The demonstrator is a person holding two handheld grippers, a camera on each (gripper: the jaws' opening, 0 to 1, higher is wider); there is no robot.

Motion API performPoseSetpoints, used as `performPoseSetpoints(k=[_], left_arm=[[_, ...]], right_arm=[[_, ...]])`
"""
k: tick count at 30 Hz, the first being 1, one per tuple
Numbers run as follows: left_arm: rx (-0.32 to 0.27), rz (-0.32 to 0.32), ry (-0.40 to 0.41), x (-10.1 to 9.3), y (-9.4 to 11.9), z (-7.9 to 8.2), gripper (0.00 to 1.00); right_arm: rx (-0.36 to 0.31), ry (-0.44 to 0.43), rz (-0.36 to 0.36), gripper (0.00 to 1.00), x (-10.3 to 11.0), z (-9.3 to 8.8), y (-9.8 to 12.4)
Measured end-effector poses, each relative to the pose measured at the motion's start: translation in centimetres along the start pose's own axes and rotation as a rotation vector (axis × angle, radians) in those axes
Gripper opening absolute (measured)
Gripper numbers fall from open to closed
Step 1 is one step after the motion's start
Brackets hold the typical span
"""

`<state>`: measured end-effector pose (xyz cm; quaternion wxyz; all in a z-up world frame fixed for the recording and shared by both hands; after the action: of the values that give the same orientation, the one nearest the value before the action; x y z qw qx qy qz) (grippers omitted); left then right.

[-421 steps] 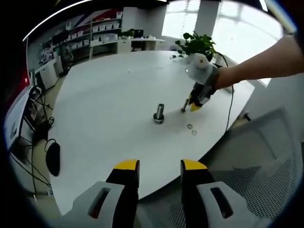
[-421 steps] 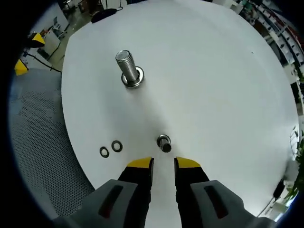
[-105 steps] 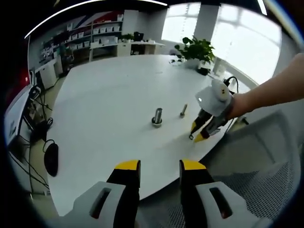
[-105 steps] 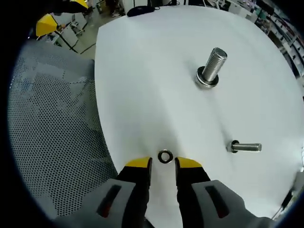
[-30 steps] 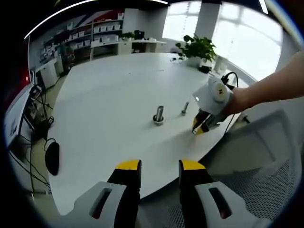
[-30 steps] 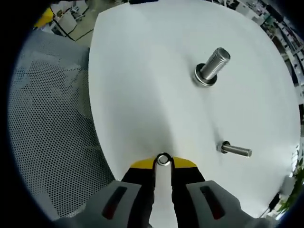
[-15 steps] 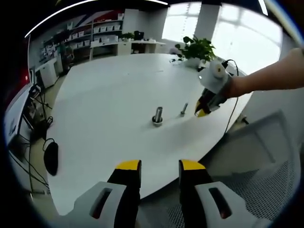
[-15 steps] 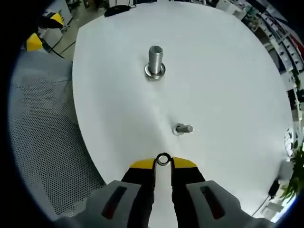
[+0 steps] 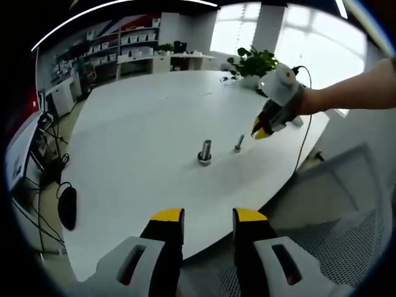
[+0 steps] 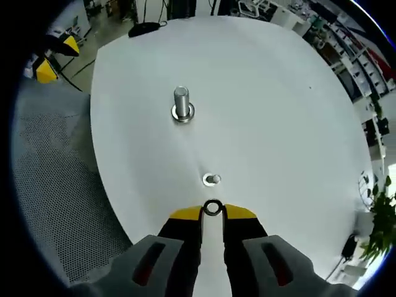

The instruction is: Place the washer onto the threaded stud by aligning its center hole with the stud, sliding it down to the base, and recovering from edge contact or off-axis alignment until the washer reaches the visible bottom stop.

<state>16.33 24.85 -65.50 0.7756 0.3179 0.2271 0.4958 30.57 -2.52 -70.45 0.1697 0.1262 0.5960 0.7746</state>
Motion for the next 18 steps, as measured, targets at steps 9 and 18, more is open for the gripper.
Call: performPoseSetpoints(k=[9,18], left_arm=[[0.006,0.009,-0.004,0.0,0.0,-0.1,0.29],[0.011,0.001,0.003,0.1,-0.1,-0.2,0.29]], right_arm=[[-0.037,0.015,-0.019,0.13,-0.8,1.3,0.5],[-0.029,0.022,0.003,0.13,-0.4,2.0,-0.7]])
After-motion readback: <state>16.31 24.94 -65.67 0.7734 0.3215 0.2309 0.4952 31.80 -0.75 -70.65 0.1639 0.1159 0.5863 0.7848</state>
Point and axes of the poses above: the point that each gripper's makers call its tool centre point, and the gripper's own axes: y roughly backward along the fingers, x roughly to its left, z roughly out of its top, the point moved 7 cm from there along y, roughly backward along the fingers, and after that the axes turned 10 degrees about z, right-handed, at the moved point
